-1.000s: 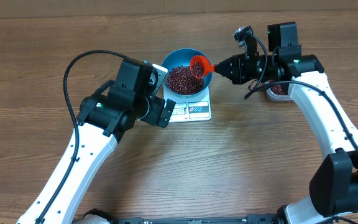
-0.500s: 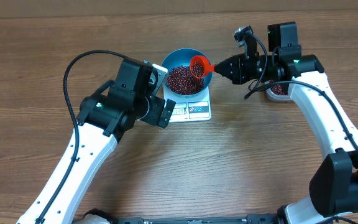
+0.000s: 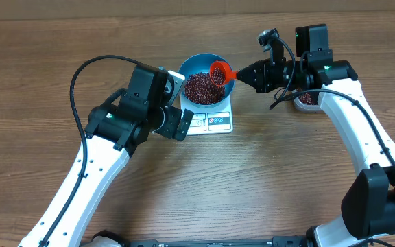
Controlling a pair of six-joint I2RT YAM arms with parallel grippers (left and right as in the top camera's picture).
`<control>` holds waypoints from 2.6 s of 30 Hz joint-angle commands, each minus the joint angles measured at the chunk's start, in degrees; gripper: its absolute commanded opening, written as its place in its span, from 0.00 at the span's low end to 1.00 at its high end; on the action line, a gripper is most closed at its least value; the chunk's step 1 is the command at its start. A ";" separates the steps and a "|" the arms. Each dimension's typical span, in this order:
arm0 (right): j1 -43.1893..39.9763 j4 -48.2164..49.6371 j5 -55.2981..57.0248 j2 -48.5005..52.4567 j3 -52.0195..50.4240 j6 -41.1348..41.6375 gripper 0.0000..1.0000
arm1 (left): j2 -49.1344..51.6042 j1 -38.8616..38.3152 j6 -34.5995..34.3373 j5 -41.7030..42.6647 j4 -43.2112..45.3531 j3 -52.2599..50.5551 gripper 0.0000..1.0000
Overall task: Scoop item into bowl and weigh 150g on scale
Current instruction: 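Tip the red cup slightly to trickle beans into the blue bowl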
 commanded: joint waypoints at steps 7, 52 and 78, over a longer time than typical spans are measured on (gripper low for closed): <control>0.20 0.35 0.28 -2.08 1.66 0.39 0.04 | 0.46 -0.04 1.09 -0.20 0.09 0.76 0.99; 0.31 -2.60 -7.15 -2.10 1.66 -11.26 0.04 | 0.46 -0.04 1.09 -0.20 0.07 0.76 1.00; 0.28 -2.01 -0.57 -1.99 1.66 -5.40 0.03 | 0.46 -0.04 1.09 -0.20 0.09 0.76 1.00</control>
